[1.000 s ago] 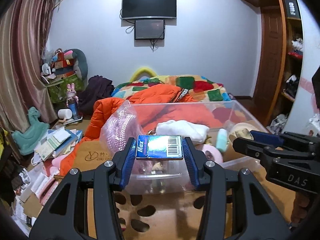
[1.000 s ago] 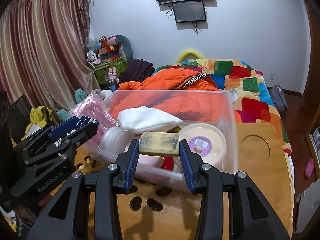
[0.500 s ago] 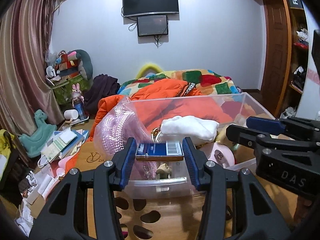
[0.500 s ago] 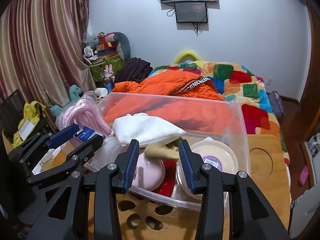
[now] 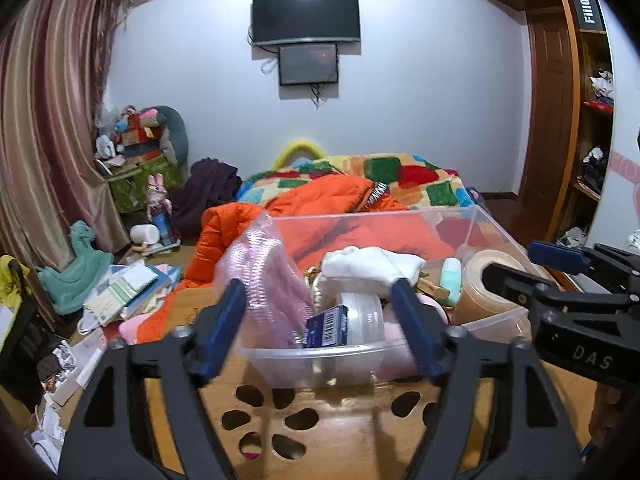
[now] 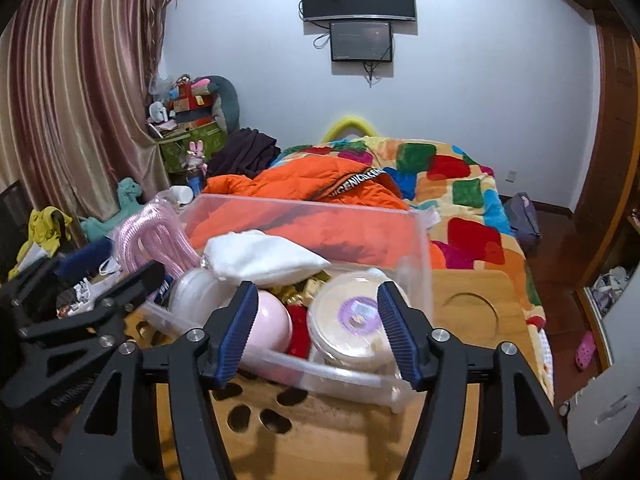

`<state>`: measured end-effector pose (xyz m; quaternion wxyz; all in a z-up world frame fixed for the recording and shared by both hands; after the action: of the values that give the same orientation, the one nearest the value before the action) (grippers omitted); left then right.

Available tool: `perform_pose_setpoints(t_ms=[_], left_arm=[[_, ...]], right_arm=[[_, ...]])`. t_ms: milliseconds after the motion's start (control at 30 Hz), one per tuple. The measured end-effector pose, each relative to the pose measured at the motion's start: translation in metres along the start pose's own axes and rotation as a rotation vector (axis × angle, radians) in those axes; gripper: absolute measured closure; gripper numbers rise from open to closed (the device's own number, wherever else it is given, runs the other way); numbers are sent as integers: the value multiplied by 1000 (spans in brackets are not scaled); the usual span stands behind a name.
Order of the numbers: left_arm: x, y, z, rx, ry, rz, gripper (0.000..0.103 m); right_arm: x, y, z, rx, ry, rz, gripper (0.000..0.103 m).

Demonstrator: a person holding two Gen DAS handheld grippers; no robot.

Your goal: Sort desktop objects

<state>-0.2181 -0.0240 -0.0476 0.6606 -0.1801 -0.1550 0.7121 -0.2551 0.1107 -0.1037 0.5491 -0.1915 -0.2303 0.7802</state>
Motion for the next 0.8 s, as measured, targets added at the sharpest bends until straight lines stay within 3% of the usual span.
perform_pose_setpoints(t_ms=[200, 300, 367, 567, 800], left_arm=[[-6, -19, 0, 17, -15, 6, 13], [-7, -31, -1, 25, -23, 1, 8], [-9, -37, -2, 31, -29, 5, 5], [-12, -51, -10, 12, -68, -16, 4], [-3, -67, -23, -14, -76, -41, 4]], right_arm=[[5, -15, -12, -18, 8, -19, 38], [5, -25, -16, -18, 18, -16, 21], [2, -34, -18, -9, 26, 0, 17], [-11, -52, -27, 3, -41, -19, 16], [-15, -70, -40, 32, -43, -11, 6]])
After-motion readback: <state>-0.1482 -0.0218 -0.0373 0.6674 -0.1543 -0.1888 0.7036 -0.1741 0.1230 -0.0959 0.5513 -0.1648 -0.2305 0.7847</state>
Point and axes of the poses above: each gripper's, at about its wrist camera, not at the fingertips, and y roughly the way its jaws point, x to its right, z to its top, the point moved 9 cm from there along y, roughly the way its jaws point, and after that the axes turned 1 degree about z, right-handed, at the moved point
